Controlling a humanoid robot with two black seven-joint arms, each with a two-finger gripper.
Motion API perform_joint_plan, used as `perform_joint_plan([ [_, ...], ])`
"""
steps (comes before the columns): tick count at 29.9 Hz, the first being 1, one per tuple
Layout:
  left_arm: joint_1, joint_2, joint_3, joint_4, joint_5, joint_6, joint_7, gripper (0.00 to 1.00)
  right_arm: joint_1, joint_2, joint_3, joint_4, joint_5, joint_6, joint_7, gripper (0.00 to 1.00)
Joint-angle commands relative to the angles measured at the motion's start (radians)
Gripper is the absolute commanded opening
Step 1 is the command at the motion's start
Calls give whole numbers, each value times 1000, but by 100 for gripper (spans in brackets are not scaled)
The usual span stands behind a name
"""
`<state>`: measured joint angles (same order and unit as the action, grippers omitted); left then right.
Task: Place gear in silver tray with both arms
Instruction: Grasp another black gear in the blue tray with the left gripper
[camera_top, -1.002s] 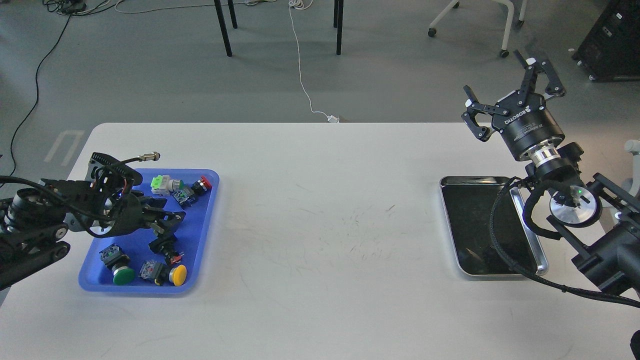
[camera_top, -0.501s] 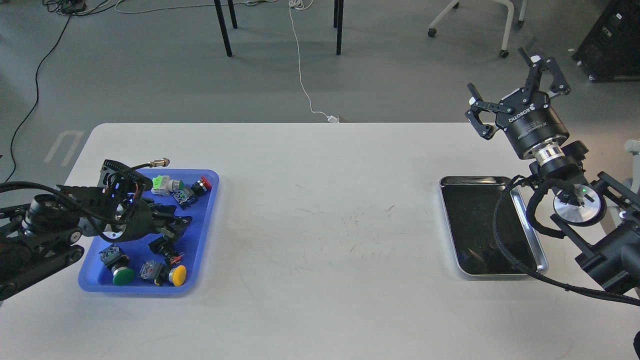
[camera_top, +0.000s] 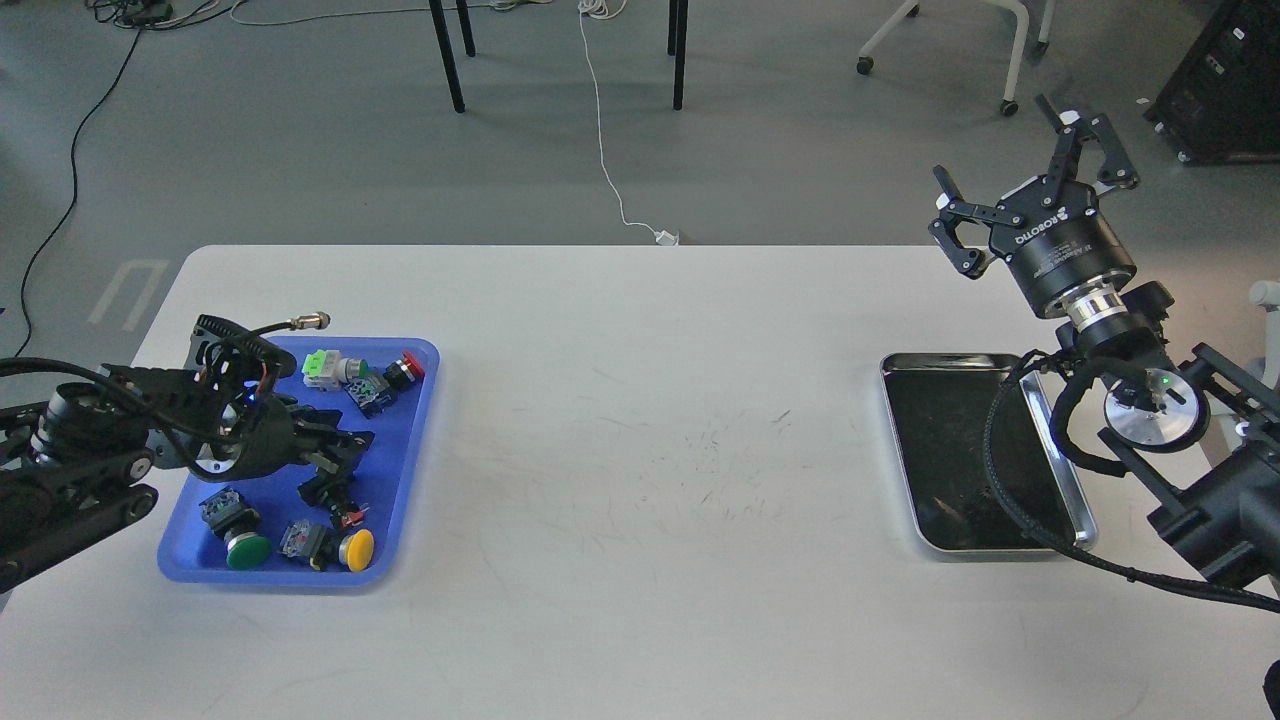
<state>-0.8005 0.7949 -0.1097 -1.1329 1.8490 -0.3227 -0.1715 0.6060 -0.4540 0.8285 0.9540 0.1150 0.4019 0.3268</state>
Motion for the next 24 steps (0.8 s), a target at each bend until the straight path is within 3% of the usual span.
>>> perform_joint_plan([
  [1, 0, 1, 2, 1, 1, 1, 1, 46, 0, 1, 0, 0, 0, 0, 0, 99],
  [24, 17, 4, 2, 59, -2, 8, -2, 46, 0, 5, 0, -1, 0, 0, 0, 99],
])
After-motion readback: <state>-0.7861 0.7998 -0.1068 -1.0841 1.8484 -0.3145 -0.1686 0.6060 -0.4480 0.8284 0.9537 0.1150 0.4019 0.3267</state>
